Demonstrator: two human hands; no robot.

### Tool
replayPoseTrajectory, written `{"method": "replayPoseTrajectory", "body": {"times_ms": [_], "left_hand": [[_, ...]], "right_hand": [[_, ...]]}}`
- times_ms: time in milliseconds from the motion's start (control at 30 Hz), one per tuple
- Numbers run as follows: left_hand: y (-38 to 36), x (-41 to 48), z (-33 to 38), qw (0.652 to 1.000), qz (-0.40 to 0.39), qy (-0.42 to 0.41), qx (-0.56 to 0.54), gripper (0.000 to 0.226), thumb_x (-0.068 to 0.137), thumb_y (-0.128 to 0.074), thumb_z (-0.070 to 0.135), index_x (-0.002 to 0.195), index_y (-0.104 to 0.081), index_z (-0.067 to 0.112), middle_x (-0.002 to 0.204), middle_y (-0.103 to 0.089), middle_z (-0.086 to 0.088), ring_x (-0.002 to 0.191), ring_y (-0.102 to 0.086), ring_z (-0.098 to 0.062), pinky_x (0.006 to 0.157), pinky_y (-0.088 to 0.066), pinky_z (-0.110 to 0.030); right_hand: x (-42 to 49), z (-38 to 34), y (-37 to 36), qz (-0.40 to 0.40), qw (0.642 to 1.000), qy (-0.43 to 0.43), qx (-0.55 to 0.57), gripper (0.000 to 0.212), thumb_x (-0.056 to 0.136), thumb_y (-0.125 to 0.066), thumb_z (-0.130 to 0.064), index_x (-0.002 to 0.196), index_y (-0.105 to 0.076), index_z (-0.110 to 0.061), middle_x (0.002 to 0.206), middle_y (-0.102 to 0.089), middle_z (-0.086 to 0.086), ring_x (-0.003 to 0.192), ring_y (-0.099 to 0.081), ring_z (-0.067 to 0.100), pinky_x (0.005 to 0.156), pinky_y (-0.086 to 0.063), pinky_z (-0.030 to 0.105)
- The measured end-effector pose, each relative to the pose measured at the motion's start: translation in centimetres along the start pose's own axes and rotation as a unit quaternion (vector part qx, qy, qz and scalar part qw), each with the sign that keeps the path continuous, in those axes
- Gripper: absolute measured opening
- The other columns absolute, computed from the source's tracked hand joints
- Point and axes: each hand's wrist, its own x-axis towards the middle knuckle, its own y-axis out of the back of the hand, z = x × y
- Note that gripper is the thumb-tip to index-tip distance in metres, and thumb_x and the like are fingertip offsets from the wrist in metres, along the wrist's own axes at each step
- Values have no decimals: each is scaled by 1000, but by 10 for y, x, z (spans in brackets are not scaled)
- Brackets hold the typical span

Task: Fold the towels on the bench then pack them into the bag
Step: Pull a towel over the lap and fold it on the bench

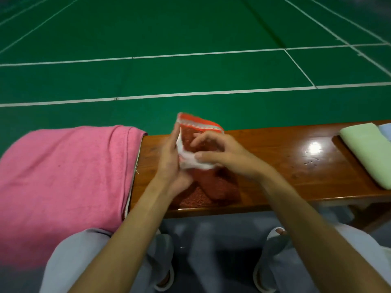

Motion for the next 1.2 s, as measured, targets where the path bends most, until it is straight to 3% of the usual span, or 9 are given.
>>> {"method": "replayPoseTrajectory", "body": {"times_ms": [100, 233, 433, 533, 700, 767, 933, 1033, 1200], "left_hand": [[14, -6, 8, 998, 34, 43, 30, 28, 98, -46, 12, 115, -68, 7, 93, -74, -20, 74, -72, -32, 68, -63, -39], [38, -7, 9, 994, 75, 54, 64, 52, 85, -37, -13, 127, -62, 5, 112, -73, -25, 98, -73, -41, 90, -57, -54], [63, -5, 10, 993, 39, 28, 104, 87, 73, -40, -22, 149, -47, 20, 139, -61, -23, 126, -61, -44, 93, -56, -60], [62, 1, 15, 990, 45, -12, 131, 94, 70, -33, -29, 149, -47, 21, 140, -60, -24, 122, -63, -42, 85, -59, -57], [66, 12, 22, 968, 126, -115, 185, 99, 84, -36, -28, 162, -24, 33, 148, -56, -6, 119, -67, -16, 82, -61, -36], [71, 11, 20, 903, 164, -208, 338, 84, 97, -44, -14, 163, -17, 30, 155, -45, 4, 127, -57, 1, 98, -55, -31], [80, 7, 10, 565, 108, -293, 764, 61, 105, -33, 40, 164, -19, 31, 172, -10, 2, 159, 2, -21, 128, -2, -46], [84, 9, -3, 504, 81, -227, 829, 62, 104, -13, 51, 164, -18, 33, 172, -2, 3, 159, 8, -24, 127, -2, -51], [98, 18, -10, 514, 89, -160, 838, 69, 100, -6, 55, 164, -9, 29, 172, 5, 4, 158, 12, -21, 128, -4, -50]], "right_hand": [[5, 2, -14, 29, 997, -28, 62, 17, 100, -61, -12, 113, -64, -3, 125, -69, 5, 62, -69, 23, 58, -58, 32], [4, 18, 9, 196, 980, 14, 40, 13, 99, -57, -11, 106, -64, -3, 107, -76, 3, 46, -60, 16, 45, -47, 28], [-6, 48, 9, 176, 930, -3, -324, 34, 85, -60, -36, 118, -63, -28, 116, -68, -4, 100, -61, 15, 89, -53, 44], [-10, 57, -2, 98, 884, -24, -456, 65, 86, -47, -54, 144, -49, -26, 158, -40, 1, 140, -36, 21, 113, -38, 47], [-10, 71, -20, 80, 855, -47, -511, 79, 95, -30, -68, 161, -22, -26, 172, -3, 4, 157, 0, 29, 126, -10, 52], [-8, 71, -29, 94, 860, -45, -500, 77, 98, -25, -64, 163, -15, -24, 172, 4, 4, 157, 8, 28, 127, -3, 52], [3, 65, -44, 102, 864, -4, -493, 75, 99, -24, -53, 164, -5, -21, 171, 11, 0, 156, 17, 26, 126, 5, 50], [11, 64, -39, 51, 851, 46, -520, 74, 101, -30, -47, 164, -1, -23, 171, 11, -4, 156, 18, 19, 127, 6, 49], [16, 76, -37, 3, 835, 7, -550, 74, 103, -24, -60, 164, 0, -24, 171, 9, -5, 156, 17, 17, 127, 3, 53]]}}
